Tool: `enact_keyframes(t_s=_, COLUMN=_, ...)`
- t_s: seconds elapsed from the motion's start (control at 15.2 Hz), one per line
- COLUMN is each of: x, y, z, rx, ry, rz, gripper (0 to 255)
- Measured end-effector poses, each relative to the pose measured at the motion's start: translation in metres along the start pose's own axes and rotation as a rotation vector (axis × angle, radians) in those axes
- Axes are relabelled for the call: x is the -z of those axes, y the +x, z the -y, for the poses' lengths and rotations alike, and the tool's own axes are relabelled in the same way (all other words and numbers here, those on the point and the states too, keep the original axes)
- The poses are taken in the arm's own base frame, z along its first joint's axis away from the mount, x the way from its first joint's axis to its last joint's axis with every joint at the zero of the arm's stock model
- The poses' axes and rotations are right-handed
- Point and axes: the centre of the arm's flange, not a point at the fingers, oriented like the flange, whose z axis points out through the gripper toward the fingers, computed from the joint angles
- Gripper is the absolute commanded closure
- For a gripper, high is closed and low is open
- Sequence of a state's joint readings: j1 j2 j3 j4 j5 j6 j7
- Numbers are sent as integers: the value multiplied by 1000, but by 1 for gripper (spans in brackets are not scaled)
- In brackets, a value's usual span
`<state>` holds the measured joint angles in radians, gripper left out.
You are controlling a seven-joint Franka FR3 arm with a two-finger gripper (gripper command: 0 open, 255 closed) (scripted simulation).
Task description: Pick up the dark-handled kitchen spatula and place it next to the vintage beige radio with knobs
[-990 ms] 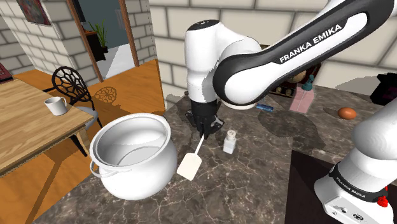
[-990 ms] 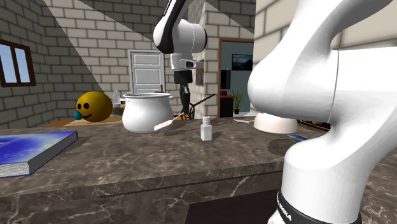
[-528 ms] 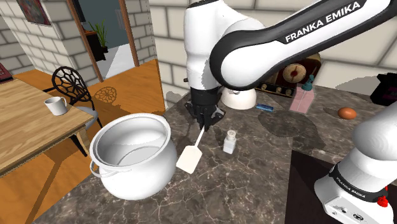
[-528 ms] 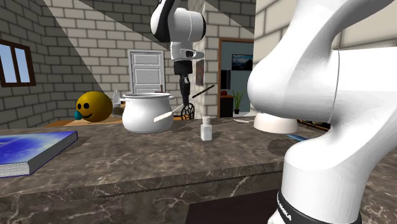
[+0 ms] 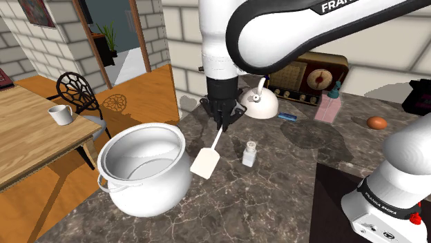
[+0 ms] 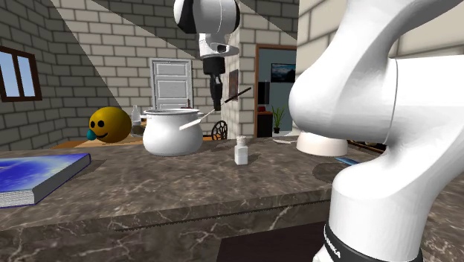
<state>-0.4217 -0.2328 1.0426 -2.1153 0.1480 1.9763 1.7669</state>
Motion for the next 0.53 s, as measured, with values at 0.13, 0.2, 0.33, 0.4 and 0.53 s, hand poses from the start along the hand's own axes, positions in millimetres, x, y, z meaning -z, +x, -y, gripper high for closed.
enact_keyframes(t_s=0.13, x=11, y=0, z=0, rx=0, ry=0, rz=0, gripper=255)
enact_keyframes(t_s=0.2, x=16, y=0, z=1, rx=0, ry=0, rz=0, gripper=255)
enact_keyframes(t_s=0.33, x=26, y=1, z=0, rx=0, ry=0, rz=0, gripper=255)
enact_keyframes(t_s=0.4, x=31, y=1, z=0, rx=0, ry=0, rz=0, gripper=255)
enact_keyframes(t_s=0.53, x=41, y=1, z=1, rx=0, ry=0, rz=0, gripper=255)
